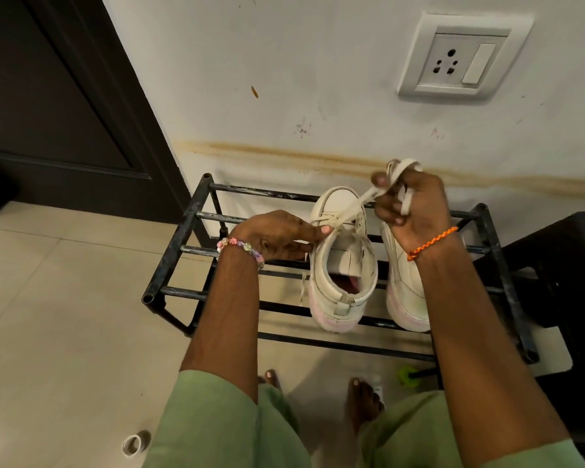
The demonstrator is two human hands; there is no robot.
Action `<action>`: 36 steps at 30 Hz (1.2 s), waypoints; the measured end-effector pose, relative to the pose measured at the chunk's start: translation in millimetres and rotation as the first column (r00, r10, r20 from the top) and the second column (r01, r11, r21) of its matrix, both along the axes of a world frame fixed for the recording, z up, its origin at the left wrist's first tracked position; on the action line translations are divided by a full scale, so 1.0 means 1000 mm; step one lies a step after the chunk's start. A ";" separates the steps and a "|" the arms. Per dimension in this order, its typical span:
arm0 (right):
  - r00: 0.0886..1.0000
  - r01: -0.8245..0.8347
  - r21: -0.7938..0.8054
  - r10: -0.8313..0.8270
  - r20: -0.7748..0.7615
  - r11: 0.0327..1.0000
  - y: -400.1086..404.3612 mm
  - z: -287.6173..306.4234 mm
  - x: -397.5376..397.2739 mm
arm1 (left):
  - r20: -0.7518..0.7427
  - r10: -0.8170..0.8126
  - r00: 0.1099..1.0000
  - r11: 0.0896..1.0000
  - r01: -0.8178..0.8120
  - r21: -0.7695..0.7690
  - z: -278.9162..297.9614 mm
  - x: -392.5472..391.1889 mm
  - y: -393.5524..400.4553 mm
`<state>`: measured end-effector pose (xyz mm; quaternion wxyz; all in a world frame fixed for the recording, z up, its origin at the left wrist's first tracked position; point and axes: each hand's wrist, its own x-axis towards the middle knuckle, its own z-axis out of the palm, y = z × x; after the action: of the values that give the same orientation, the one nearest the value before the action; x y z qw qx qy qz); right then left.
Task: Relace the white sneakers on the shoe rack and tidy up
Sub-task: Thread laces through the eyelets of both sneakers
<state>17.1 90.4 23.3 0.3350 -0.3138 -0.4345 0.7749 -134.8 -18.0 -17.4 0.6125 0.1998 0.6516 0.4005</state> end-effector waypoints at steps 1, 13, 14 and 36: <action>0.972 0.058 0.157 -0.092 0.216 0.986 0.001 -0.005 -0.002 | -0.019 0.008 1.000 1.000 -0.008 -0.002 -0.002 -0.001 0.000; 0.366 -0.525 0.445 -0.279 0.888 0.725 -0.006 -0.030 -0.015 | -0.308 -0.047 0.950 0.999 0.036 -0.041 -0.005 0.004 0.006; 0.345 -0.538 0.439 -0.287 0.894 0.720 -0.008 -0.029 -0.016 | -0.312 -0.046 0.949 0.999 0.036 -0.039 -0.005 0.004 0.006; 0.619 -0.413 0.443 -0.111 0.777 0.796 -0.006 -0.043 -0.018 | -0.322 -0.002 0.947 1.000 -0.003 -0.015 -0.008 0.007 0.008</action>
<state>-0.9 84.2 -19.9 0.1248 -0.4550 -0.7763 0.4181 -128.0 -10.2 -25.5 0.4994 0.2576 0.7457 0.3579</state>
